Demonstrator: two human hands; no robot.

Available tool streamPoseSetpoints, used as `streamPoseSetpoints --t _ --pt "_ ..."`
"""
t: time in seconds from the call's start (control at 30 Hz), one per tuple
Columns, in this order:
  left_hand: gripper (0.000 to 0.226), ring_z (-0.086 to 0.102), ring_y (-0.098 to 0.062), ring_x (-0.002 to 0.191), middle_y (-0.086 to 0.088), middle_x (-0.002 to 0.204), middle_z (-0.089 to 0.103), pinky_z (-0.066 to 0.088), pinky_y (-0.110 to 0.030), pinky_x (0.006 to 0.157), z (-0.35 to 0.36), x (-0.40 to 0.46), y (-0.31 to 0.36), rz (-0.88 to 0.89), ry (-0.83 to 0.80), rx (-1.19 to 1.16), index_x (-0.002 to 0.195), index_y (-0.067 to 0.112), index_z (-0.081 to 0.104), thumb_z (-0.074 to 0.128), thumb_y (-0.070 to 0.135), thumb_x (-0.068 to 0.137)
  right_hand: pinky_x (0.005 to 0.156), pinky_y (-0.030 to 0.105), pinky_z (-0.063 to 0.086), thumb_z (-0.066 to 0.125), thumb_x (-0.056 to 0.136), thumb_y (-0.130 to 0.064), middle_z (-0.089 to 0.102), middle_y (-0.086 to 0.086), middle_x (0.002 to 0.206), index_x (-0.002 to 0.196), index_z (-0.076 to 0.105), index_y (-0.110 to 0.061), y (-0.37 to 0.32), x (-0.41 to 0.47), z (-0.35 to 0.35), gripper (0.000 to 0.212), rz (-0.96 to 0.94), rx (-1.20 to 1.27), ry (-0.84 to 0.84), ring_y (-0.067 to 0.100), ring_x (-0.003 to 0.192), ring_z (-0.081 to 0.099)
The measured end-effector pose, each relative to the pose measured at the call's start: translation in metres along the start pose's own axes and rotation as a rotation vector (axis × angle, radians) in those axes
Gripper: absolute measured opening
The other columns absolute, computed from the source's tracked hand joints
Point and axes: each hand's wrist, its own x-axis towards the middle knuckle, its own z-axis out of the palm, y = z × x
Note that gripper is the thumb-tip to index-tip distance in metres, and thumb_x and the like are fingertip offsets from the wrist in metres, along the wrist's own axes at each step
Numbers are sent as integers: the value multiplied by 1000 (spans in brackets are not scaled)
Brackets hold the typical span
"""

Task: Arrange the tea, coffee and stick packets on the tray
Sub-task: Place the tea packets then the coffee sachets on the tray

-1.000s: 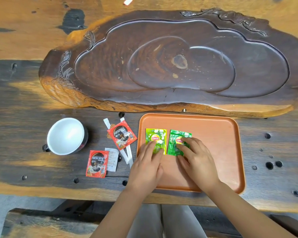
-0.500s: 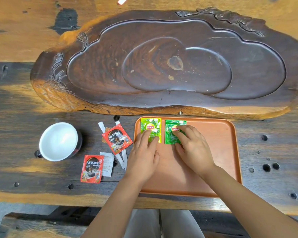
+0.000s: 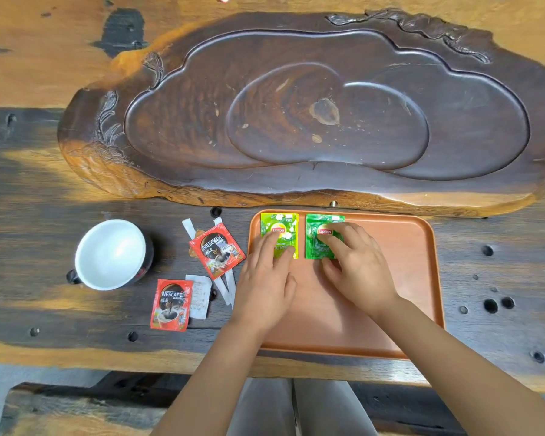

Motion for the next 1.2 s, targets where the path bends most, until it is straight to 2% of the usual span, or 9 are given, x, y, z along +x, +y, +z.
streamPoseSetpoints --t 0.1,0.23,0.37,0.47,0.57,0.67,0.83,1.03,1.2 --pt "38 41 -26 127 -12 135 48 42 -38 97 -14 -11 -2 -23 80 -59 114 11 58 46 18 79 84 38 47 51 74 -24 62 9 110 107 64 -12 -10 -1 -5 37 -27 4 24 30 104 54" --pt "40 40 -17 121 -8 132 51 36 -31 95 -34 -50 -25 -188 175 -85 118 15 56 47 20 80 84 39 46 50 77 -21 61 10 115 110 62 -11 -39 -4 -2 37 -143 9 21 30 105 54" --pt "38 50 -27 113 -13 126 55 49 -42 89 -48 -92 -70 -240 170 -13 114 10 58 59 9 76 91 39 43 49 78 -19 61 11 122 118 60 -11 -76 8 10 42 -300 -18 -17 31 113 53" --pt "46 48 -30 118 -16 129 52 48 -46 92 -52 -109 -100 -221 80 39 118 7 56 65 4 73 95 44 45 67 72 -13 58 14 129 122 58 -10 -100 23 24 51 -382 -25 -79 33 118 54" --pt "60 44 -32 126 -17 136 48 46 -47 96 -51 -116 -120 -187 -28 92 123 8 54 72 1 66 91 46 48 75 64 -9 60 14 128 119 61 -10 -117 38 39 57 -450 -66 -119 32 117 56" --pt "64 45 -32 126 -15 137 49 44 -48 98 -47 -117 -128 -187 -61 114 124 10 55 74 1 64 87 43 50 78 56 -3 67 11 118 109 67 -11 -124 48 50 54 -490 -71 -135 29 111 61" --pt "50 53 -31 119 -13 130 56 49 -44 93 -45 -118 -133 -160 26 39 117 10 60 71 -2 70 79 33 52 78 57 -5 72 8 104 89 71 -12 -126 51 57 34 -530 -104 -111 25 94 67" --pt "44 54 -27 118 -11 127 59 48 -35 90 -41 -129 -140 -149 87 -40 112 12 64 73 -2 71 80 37 54 79 52 -10 70 9 110 95 69 -12 -121 47 57 44 -554 -61 -184 27 98 66" --pt "37 57 -28 115 -13 121 63 52 -38 86 -42 -131 -135 -158 115 -31 105 11 69 74 -1 70 77 35 54 81 61 -13 71 9 109 87 71 -13 -121 47 57 28 -565 -68 -181 28 97 67"
